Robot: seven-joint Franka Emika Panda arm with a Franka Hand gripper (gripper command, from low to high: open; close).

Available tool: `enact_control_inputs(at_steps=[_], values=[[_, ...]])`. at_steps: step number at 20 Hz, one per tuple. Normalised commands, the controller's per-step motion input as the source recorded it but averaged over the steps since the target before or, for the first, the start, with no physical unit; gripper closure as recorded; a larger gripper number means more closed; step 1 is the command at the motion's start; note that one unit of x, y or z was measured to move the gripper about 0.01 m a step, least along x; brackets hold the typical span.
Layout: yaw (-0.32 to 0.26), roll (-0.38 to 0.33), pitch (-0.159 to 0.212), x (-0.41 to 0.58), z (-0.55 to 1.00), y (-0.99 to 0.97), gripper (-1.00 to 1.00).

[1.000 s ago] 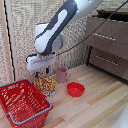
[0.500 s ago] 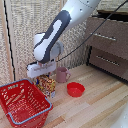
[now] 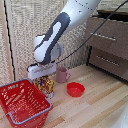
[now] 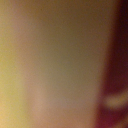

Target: Meticulously direct the gripper system near the nourishment stick. Grapple the nourishment stick firmly with the gripper system. Progress with the gripper system grasping the stick toward the storage box. Tenderly permit the nourishment stick to descend into the box.

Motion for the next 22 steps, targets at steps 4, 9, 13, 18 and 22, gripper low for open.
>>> enact_control_inputs(at_steps=[4,9,13,18,22], values=[[-0.021,0.034,0.063,0.094,0.81,-0.01,1.00],[0.000,0.027,0.051,0.273,1.00,-0.02,1.00],[0.000,0.027,0.050,0.248,1.00,-0.01,1.00],[0.038,0.052,0.090,0.054,0.93,0.27,1.00],[0.022,0.062,0.030,-0.104,0.88,0.59,1.00]])
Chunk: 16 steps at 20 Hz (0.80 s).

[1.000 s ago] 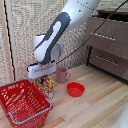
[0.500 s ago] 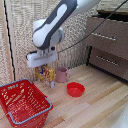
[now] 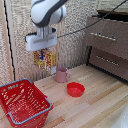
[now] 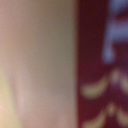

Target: Meticulously direct the gripper system near the nourishment stick. Grapple the nourishment stick firmly with the gripper system. Progress with the gripper system grasping the stick toward the storage box. Tenderly permit the nourishment stick to descend into the box.

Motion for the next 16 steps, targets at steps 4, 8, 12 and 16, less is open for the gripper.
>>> enact_control_inputs(at_steps=[4,8,12,16], values=[[0.006,0.026,0.000,-0.198,0.67,0.80,1.00],[0.000,0.001,0.000,-0.270,0.46,0.89,1.00],[0.000,0.000,0.002,-0.331,0.19,0.91,1.00],[0.003,-0.007,0.036,-0.284,-0.09,0.90,1.00]])
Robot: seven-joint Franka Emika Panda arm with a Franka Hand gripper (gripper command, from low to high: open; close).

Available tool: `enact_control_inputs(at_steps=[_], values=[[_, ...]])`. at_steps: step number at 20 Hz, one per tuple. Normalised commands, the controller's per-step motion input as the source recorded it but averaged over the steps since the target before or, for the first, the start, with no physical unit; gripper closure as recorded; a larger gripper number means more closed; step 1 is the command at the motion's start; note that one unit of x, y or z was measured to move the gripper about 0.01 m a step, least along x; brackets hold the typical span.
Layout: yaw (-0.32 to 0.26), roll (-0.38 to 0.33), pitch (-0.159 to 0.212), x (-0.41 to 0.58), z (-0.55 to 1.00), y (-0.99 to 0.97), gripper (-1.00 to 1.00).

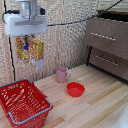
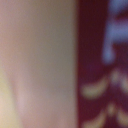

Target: Meticulously direct the gripper system near the nourishment stick. Grapple the nourishment stick firmly with the gripper system. Progress with the gripper system grasping the stick toward the storage box. Tenderly permit the nourishment stick to descend into the box.

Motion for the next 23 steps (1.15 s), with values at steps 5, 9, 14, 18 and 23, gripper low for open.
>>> enact_control_inputs(at_steps=[5,9,14,18,23], values=[[0.043,-0.043,0.025,-0.129,-0.57,0.81,1.00],[0.043,-0.111,0.010,-0.008,-0.76,0.52,1.00],[0.017,-0.085,0.018,-0.025,-0.43,-0.01,-1.00],[0.000,-0.044,0.079,-0.004,-0.02,-0.15,-1.00],[-0.013,0.012,0.058,0.074,0.16,-0.09,-1.00]])
